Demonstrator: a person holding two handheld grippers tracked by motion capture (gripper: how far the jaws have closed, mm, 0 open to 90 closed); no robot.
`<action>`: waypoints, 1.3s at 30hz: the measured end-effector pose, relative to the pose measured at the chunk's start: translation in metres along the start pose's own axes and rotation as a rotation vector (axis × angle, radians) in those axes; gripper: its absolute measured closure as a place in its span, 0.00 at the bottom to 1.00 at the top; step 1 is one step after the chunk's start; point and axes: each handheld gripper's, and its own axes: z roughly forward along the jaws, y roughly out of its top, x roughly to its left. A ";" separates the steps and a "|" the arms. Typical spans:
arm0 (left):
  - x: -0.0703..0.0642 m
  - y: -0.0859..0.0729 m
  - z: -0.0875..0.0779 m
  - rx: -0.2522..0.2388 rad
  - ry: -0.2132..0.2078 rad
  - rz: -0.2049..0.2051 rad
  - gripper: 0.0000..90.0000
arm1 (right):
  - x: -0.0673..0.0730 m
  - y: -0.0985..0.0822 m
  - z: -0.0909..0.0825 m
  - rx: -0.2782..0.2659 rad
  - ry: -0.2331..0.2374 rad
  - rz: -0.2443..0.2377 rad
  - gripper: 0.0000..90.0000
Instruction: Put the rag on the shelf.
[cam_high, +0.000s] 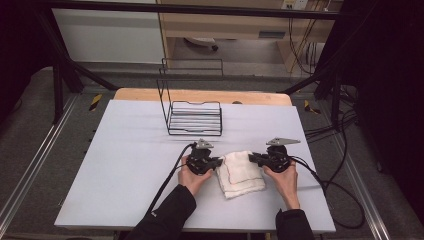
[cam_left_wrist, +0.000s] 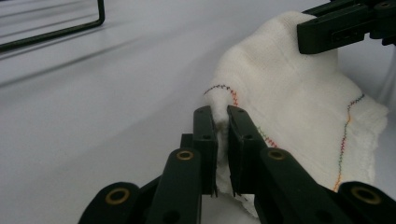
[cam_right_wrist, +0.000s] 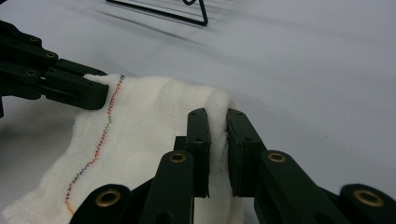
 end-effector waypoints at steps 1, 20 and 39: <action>-0.001 0.000 -0.001 -0.005 -0.001 0.002 0.92 | 0.000 0.000 0.000 0.000 0.000 0.000 0.90; -0.016 0.007 -0.026 -0.101 -0.017 0.043 0.92 | 0.017 0.000 -0.031 -0.128 -0.012 -0.034 0.90; -0.025 0.019 -0.046 -0.167 -0.014 0.092 0.92 | 0.027 0.004 -0.047 -0.213 -0.025 -0.046 0.91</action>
